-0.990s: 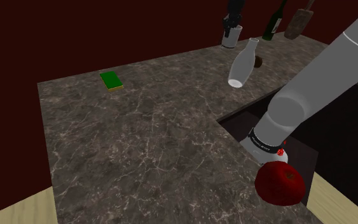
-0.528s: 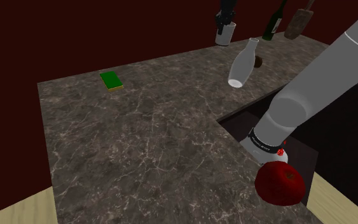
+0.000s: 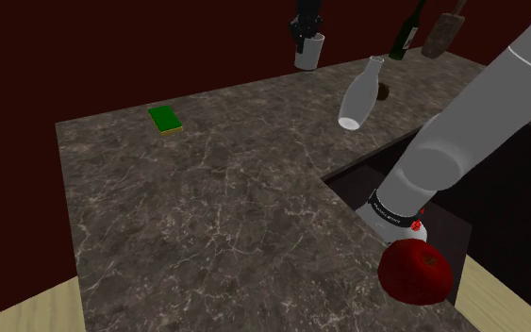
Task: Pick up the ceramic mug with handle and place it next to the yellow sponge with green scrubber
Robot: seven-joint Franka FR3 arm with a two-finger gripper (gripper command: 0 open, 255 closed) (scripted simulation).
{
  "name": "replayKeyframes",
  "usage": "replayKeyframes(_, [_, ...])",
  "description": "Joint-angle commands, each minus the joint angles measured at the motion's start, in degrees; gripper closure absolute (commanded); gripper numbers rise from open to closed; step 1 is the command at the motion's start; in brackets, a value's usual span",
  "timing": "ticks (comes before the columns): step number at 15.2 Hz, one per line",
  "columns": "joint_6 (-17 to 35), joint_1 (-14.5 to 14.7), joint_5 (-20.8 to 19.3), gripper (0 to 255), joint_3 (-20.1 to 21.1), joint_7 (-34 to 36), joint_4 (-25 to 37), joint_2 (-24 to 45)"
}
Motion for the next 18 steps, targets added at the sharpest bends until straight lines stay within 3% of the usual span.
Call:
replayKeyframes(1, [-0.2,1.2,0.4,255,1.6,2.7,0.5,0.5])
replayKeyframes(10, [-1.9,6.5,2.3,255,7.9,13.6,7.8,7.0])
replayKeyframes(18, [-4.7,11.2,2.8,255,12.5,22.5,19.1,16.1])
